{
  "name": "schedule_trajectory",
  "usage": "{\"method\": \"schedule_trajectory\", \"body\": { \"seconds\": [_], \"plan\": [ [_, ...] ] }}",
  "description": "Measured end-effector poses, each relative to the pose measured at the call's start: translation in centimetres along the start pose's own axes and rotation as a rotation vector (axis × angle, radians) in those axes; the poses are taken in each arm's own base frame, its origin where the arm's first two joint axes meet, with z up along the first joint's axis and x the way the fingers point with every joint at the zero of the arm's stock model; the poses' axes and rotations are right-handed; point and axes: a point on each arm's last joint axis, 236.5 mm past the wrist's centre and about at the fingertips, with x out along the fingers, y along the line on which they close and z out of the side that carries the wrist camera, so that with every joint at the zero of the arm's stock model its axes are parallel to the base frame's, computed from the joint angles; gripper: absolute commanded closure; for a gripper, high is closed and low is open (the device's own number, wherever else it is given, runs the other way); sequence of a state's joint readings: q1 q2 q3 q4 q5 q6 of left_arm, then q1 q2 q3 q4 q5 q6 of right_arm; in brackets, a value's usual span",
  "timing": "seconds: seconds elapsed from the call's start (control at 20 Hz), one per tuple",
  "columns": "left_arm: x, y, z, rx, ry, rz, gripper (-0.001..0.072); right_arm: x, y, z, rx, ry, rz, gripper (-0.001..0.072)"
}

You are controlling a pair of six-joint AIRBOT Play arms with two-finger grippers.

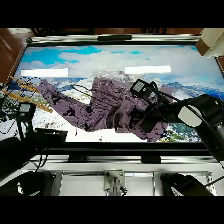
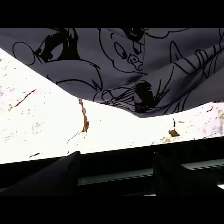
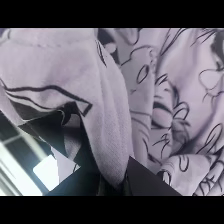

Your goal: Fold the shirts.

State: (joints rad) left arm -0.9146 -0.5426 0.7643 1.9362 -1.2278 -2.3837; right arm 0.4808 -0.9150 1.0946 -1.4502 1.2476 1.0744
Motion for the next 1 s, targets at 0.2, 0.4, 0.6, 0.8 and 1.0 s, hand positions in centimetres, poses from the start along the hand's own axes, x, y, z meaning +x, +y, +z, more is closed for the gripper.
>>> {"method": "schedule_trajectory", "body": {
  "seconds": [0.2,0.4,0.6,0.8,1.0],
  "plan": [
    [3.2,-2.5,2.5,-0.121,0.121,-0.161,0.0150,-0.3,-0.6,1.2,0.049,-0.047,-0.023,0.0639],
    [6.8,-5.4,2.7,-0.144,0.272,-0.298,0.0149,-0.3,-0.8,1.7,0.111,-0.069,-0.030,0.0639],
    [9.9,-9.7,1.8,-0.136,0.337,-0.387,0.0148,-0.4,-0.9,1.9,0.170,-0.080,-0.029,0.0639],
    [11.5,-14.2,1.3,-0.159,0.322,-0.451,0.0149,-0.4,-0.8,2.0,0.198,-0.084,-0.025,0.0639],
    [12.6,-15.7,2.7,-0.183,0.248,-0.473,0.0151,-0.4,-0.4,2.2,0.215,-0.091,-0.007,0.0639]
  ]
}}
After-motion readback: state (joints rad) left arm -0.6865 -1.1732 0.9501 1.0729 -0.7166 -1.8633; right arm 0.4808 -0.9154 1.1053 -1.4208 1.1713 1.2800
